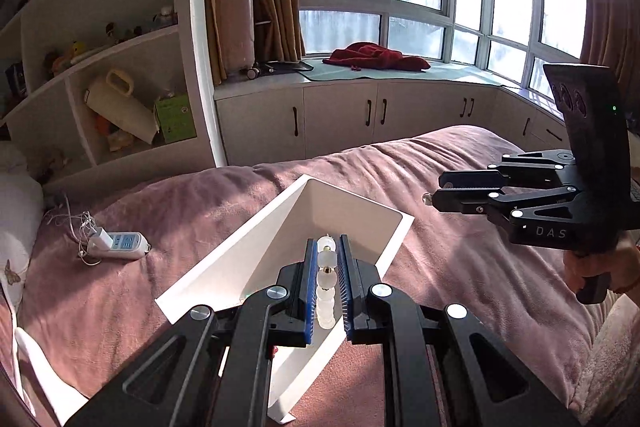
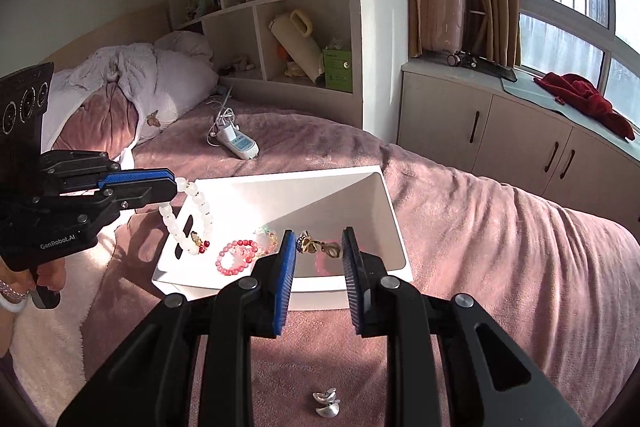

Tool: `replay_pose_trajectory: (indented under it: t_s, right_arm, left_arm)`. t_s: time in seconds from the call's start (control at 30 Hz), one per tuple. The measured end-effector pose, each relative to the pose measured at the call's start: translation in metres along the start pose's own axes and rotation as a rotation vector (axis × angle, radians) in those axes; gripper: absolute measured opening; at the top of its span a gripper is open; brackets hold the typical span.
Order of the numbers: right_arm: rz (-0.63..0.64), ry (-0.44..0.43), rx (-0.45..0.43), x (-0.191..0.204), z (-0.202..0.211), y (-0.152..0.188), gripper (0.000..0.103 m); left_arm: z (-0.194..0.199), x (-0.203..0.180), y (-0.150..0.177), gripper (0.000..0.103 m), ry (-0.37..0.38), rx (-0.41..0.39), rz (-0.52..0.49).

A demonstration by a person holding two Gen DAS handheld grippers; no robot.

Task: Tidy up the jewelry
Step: 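Carry the white bracelet and gold earring over the white box, then open both tools to drop the bracelet and earring into the box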

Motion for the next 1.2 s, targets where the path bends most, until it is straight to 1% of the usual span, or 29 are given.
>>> replay_pose_trajectory:
  t_s: [0.13,0.3,0.37,0.47,0.6,0.7,0.8,0.9,1.0,1.03,1.07,1.1,1.13,1.2]
  right_arm:
    - [-0.010,-0.032,0.013,-0.003,-0.016,-0.022,0.024]
    - [0.006,-0.048,0.089,-0.007,-0.054,-0.045,0.024]
    - [-0.014,-0.054,0.136,-0.010,-0.075,-0.050,0.024]
    - [-0.067,-0.089,0.202,-0.013,-0.107,-0.052,0.024]
    - [-0.107,-0.085,0.266,-0.017,-0.145,-0.051,0.024]
    - [-0.118,-0.044,0.325,-0.020,-0.173,-0.044,0.024]
    - [-0.101,0.019,0.382,-0.023,-0.195,-0.035,0.024]
    - [-0.087,0.057,0.419,-0.025,-0.208,-0.025,0.024]
    - [-0.074,0.090,0.442,-0.026,-0.216,-0.017,0.025]
    - [-0.070,0.103,0.443,-0.027,-0.217,-0.016,0.026]
    - [-0.067,0.117,0.440,-0.028,-0.217,-0.015,0.032]
    - [-0.066,0.124,0.437,-0.028,-0.217,-0.015,0.043]
    - [-0.064,0.121,0.429,-0.027,-0.216,-0.016,0.047]
    - [-0.050,0.141,0.422,-0.025,-0.214,-0.017,0.050]
  left_arm:
    - [-0.018,0.020,-0.012,0.015,-0.030,0.020,0.016]
    - [-0.055,0.042,-0.017,0.015,-0.063,0.070,0.044]
    - [-0.076,0.053,-0.014,0.015,-0.068,0.111,0.073]
    - [-0.108,0.067,-0.007,0.015,-0.061,0.182,0.114]
    - [-0.139,0.077,0.001,0.015,-0.056,0.250,0.148]
    - [-0.157,0.081,0.007,0.015,-0.060,0.302,0.156]
    - [-0.172,0.081,0.015,0.015,-0.069,0.357,0.144]
    - [-0.182,0.081,0.025,0.015,-0.067,0.393,0.150]
    - [-0.187,0.080,0.032,0.016,-0.066,0.411,0.154]
    - [-0.187,0.080,0.032,0.018,-0.066,0.409,0.153]
    - [-0.186,0.081,0.032,0.021,-0.072,0.403,0.152]
    - [-0.184,0.082,0.032,0.029,-0.081,0.396,0.150]
    - [-0.182,0.082,0.031,0.035,-0.089,0.391,0.148]
    - [-0.177,0.083,0.028,0.041,-0.103,0.380,0.147]
Point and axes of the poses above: each gripper's, at about its wrist camera, not at the fingertips, and z roughly against the way its jaws point, x to its left, y to its underside, the point moved 10 cm from there along -z, roughly the way its jaws point, and after that the axes turned 14 degrees about x, right-handed, at the moved point
